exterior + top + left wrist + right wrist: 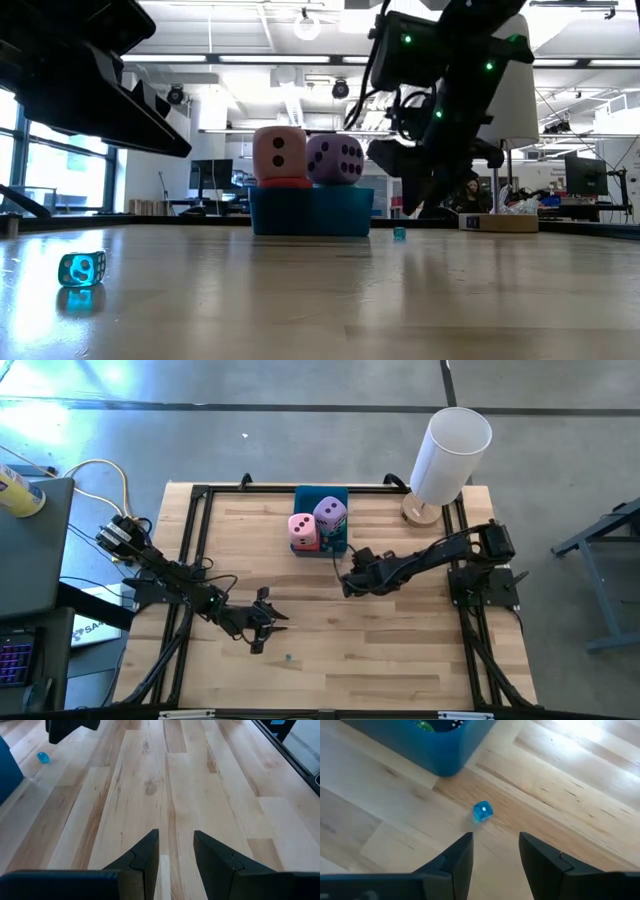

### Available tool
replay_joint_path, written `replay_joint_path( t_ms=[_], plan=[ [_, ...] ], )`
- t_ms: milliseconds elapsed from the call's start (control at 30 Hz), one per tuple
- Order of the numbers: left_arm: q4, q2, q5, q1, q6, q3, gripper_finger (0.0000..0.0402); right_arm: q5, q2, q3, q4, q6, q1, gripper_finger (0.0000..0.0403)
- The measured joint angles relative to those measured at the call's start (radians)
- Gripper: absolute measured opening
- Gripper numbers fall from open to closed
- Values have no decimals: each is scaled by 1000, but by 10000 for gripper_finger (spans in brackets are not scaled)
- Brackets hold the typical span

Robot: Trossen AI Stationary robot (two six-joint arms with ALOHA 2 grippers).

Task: Pick & Place Dice
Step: Put the top small light blue die into the blue bin

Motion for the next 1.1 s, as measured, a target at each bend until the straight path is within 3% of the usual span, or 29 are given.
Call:
replay_joint_path(
  t_ms=[367, 733, 1100],
  plan=[
    [-2, 0, 0, 0, 0, 0, 116, 22, 0, -16, 147, -118, -7, 157],
    [-2, 0, 0, 0, 0, 0, 116, 19, 4, -16, 156, -132, -12, 207],
    [-2, 0, 0, 0, 0, 0, 116, -13, 4, -16, 158, -129, -41, 200]
  ],
)
